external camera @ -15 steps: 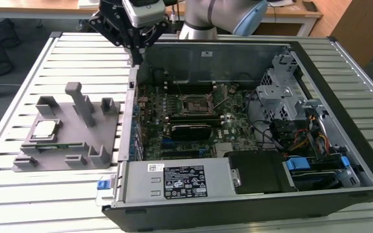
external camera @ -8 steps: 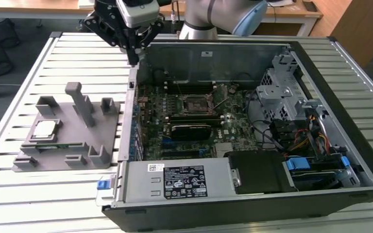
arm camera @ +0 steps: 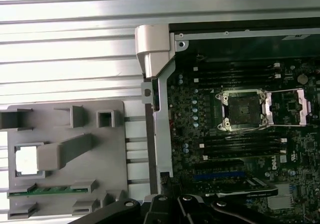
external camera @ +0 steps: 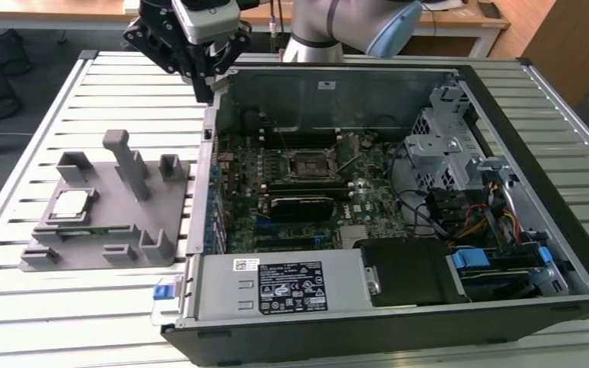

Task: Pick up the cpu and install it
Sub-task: 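Reach for the cpu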

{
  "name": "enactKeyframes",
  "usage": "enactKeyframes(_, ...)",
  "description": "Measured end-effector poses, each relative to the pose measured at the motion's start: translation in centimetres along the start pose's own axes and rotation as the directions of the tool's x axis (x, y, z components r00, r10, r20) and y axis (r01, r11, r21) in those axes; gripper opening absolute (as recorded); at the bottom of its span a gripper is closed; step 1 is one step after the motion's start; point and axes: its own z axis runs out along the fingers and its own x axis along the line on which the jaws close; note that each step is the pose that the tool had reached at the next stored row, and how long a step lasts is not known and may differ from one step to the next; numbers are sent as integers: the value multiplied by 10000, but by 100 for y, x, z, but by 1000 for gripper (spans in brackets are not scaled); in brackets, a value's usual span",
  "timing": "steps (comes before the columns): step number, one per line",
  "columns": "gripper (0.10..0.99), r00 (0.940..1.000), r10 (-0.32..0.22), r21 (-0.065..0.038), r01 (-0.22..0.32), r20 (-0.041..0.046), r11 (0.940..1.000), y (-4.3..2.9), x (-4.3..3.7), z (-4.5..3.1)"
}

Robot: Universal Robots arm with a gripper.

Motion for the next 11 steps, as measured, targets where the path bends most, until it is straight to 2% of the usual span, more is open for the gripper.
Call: enactKeyframes(11,106,10000,0,0,0,0,10000,-12,156,1)
